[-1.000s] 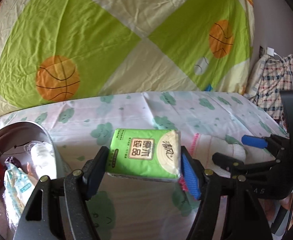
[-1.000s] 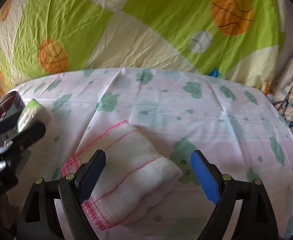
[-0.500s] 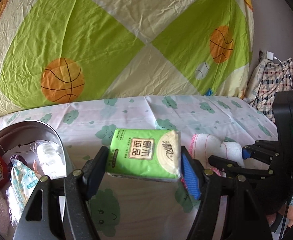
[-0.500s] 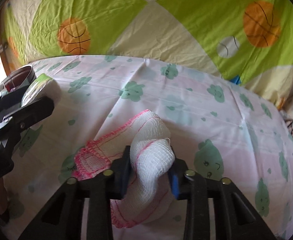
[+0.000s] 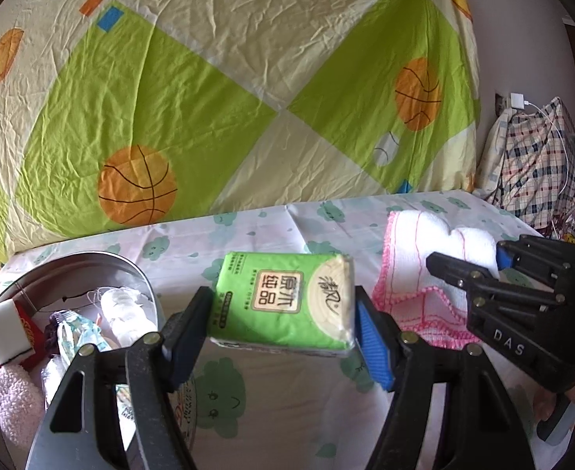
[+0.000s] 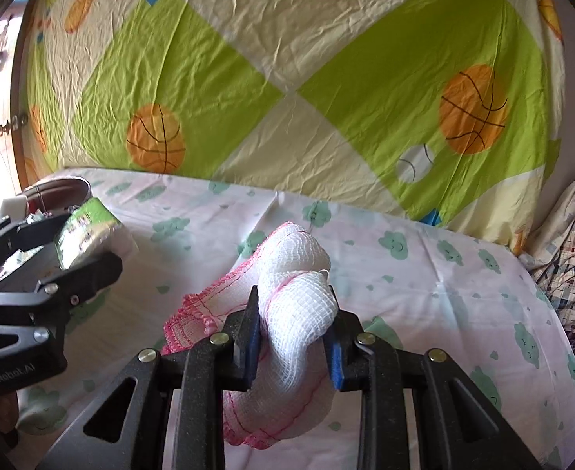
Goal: Organize soft objects
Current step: 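Carry the tissue pack with the left tool over the tin while the right tool carries the towel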
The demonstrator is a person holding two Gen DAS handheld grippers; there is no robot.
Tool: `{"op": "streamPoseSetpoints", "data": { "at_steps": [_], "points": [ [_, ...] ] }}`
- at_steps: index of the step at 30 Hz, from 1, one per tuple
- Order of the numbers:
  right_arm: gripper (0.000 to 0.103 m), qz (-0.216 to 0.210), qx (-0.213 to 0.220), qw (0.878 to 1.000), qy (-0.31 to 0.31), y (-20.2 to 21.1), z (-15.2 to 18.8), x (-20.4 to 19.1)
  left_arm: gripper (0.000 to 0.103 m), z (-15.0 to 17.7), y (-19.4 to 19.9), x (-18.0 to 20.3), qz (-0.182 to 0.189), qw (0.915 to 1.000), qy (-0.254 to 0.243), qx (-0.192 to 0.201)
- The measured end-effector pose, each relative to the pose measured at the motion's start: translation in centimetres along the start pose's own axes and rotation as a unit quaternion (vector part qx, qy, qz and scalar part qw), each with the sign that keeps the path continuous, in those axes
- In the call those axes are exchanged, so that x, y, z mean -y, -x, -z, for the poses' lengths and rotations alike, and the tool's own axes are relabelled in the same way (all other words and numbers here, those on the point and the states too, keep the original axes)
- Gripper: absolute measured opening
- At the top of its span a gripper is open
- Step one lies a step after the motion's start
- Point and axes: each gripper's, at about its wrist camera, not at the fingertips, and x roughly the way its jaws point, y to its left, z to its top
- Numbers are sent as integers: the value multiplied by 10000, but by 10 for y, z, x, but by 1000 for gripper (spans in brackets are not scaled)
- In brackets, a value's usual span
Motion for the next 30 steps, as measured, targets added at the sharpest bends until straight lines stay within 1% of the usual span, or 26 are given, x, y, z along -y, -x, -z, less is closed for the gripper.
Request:
{"op": "streamPoseSetpoints", "data": {
  "at_steps": [5, 10, 14, 18, 28, 30],
  "points": [
    [30, 5, 221, 9997, -67, 13, 1, -7, 70, 4, 12, -2, -79, 9999, 21, 131],
    [30, 22, 420, 9987, -297, 26, 5, -5, 70, 9, 24, -10, -167, 9994, 189, 223],
    [30, 33, 560, 9976, -394, 35, 8, -9, 70, 14, 36, -18, -207, 9986, 323, 369],
    [30, 29, 716, 9964, -449, 44, 10, -14, 70, 18, 45, -24, -254, 9979, 423, 410],
    [30, -45, 992, 9937, -518, 60, 13, -30, 70, 26, 63, -32, -304, 9969, 458, 570],
    [30, -116, 1020, 9932, -545, 62, 14, -31, 70, 28, 67, -33, -315, 9966, 442, 613]
  ]
}}
